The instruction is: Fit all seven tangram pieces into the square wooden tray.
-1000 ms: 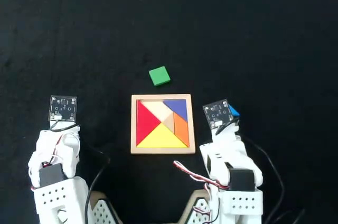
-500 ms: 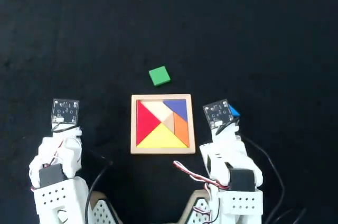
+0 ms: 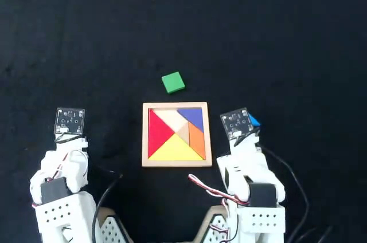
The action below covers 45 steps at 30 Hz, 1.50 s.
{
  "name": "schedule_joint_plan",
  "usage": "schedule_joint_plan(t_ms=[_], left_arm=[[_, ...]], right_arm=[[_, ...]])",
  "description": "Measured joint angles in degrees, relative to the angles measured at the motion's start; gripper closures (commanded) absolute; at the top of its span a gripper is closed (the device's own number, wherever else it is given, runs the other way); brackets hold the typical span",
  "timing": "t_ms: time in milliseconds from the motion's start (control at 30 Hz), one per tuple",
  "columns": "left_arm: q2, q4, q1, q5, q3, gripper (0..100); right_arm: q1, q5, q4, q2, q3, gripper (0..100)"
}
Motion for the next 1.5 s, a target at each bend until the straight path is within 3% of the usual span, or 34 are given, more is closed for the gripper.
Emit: schedule_joint_plan(t_ms=[533, 767, 867, 967, 1100, 1167, 1367, 1433, 1500], left_arm=[[0.00, -0.09, 0.00, 0.00, 0.00, 97], [-0.26, -2.99, 7.47, -0.09, 0.09, 97], [-0.09, -3.34, 10.02, -0.18, 0.70, 97], [0.09, -3.34, 8.44, -0.18, 0.70, 97], [0.09, -3.34, 1.14, -0.09, 0.70, 97], [0.09, -3.34, -1.41, 0.00, 0.70, 97], [0.09, -3.69, -0.62, -0.09, 0.70, 97], [0.09, -3.69, -0.35, -0.18, 0.70, 92], [0.09, -3.69, -0.35, -0.18, 0.70, 84]], right_arm=[[-2.81, 0.00, -0.09, 0.00, 0.00, 98.6], [-2.99, -0.09, -16.00, 0.00, 0.00, 98.4], [-3.43, 3.52, -19.96, 0.00, -0.53, 98.4], [-4.92, 7.30, -18.37, 0.00, -4.92, 98.3], [-13.63, 5.80, -13.89, 0.97, -14.51, 98.3], [-15.65, 4.66, -13.63, 6.68, -20.57, 98.2], [-16.44, 1.41, -12.48, 36.92, -43.96, 98.2], [-17.32, -1.23, -11.78, 49.58, -52.31, 95.9], [-18.02, -4.84, -10.99, 60.75, -60.31, 86.8]])
